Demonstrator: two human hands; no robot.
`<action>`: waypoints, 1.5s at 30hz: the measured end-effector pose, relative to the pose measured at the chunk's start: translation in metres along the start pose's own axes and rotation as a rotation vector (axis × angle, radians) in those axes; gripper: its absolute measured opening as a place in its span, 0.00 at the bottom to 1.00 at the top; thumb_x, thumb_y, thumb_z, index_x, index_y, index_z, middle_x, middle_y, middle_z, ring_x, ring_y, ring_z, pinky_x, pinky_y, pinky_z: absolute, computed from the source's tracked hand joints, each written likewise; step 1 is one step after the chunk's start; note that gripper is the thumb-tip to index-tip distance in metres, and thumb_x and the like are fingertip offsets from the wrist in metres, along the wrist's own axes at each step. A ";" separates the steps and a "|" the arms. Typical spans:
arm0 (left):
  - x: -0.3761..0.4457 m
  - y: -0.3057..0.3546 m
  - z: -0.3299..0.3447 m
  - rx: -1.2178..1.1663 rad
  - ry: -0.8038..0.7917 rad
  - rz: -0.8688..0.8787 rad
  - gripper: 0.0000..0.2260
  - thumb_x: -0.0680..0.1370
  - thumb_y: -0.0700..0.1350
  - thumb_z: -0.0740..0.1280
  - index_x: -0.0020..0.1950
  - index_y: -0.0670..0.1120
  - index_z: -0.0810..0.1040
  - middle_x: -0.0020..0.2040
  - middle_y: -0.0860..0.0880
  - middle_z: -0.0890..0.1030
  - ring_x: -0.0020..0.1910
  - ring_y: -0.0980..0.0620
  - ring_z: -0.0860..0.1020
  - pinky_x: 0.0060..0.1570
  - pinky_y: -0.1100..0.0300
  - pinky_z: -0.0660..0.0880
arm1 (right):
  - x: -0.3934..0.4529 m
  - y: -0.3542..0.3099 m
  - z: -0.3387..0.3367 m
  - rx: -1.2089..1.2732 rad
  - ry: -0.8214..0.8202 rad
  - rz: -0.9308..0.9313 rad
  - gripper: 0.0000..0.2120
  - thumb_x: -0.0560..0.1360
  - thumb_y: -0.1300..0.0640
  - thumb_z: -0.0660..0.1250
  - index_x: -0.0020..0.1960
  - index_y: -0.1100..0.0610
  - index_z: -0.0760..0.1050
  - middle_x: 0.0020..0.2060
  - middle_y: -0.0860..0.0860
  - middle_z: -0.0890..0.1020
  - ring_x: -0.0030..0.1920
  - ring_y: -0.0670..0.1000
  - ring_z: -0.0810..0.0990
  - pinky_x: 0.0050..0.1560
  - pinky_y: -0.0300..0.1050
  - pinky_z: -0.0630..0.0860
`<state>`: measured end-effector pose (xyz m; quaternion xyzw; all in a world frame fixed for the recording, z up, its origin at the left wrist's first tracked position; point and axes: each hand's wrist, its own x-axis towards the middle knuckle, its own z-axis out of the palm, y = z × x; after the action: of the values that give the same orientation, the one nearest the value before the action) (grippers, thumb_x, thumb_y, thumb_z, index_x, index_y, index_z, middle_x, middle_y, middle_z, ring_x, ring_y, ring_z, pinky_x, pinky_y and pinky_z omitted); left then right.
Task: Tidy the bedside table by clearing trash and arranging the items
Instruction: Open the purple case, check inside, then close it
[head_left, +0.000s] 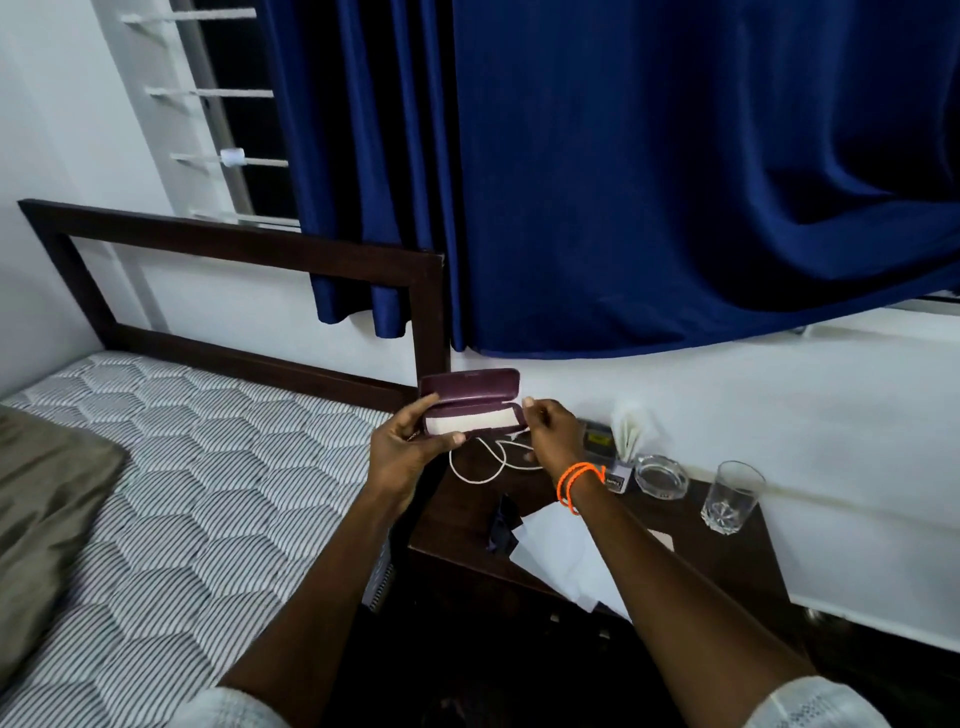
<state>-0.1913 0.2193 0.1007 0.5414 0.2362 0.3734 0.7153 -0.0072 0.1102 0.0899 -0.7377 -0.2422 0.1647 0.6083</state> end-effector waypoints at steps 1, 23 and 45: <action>0.002 -0.008 -0.002 0.019 0.004 -0.008 0.30 0.65 0.28 0.79 0.66 0.43 0.81 0.60 0.43 0.85 0.59 0.45 0.84 0.53 0.57 0.83 | 0.001 0.010 0.002 0.000 -0.023 0.023 0.21 0.81 0.42 0.62 0.53 0.61 0.78 0.42 0.59 0.81 0.42 0.59 0.84 0.29 0.44 0.81; 0.053 -0.085 -0.032 -0.040 0.072 -0.067 0.31 0.65 0.33 0.79 0.68 0.44 0.79 0.63 0.43 0.84 0.64 0.43 0.82 0.65 0.41 0.77 | 0.031 0.136 0.032 -1.194 -0.706 -0.474 0.18 0.76 0.63 0.64 0.62 0.49 0.82 0.65 0.50 0.77 0.67 0.55 0.71 0.63 0.46 0.73; 0.035 -0.044 -0.026 -0.086 0.094 -0.034 0.33 0.64 0.33 0.80 0.69 0.43 0.79 0.60 0.44 0.85 0.61 0.44 0.84 0.62 0.48 0.79 | 0.039 0.027 -0.015 -1.072 -0.439 -0.474 0.15 0.72 0.54 0.69 0.56 0.42 0.85 0.52 0.52 0.84 0.55 0.55 0.81 0.58 0.49 0.78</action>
<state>-0.1767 0.2562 0.0531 0.4879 0.2625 0.3958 0.7324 0.0379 0.1155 0.0684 -0.8154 -0.5676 0.0288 0.1098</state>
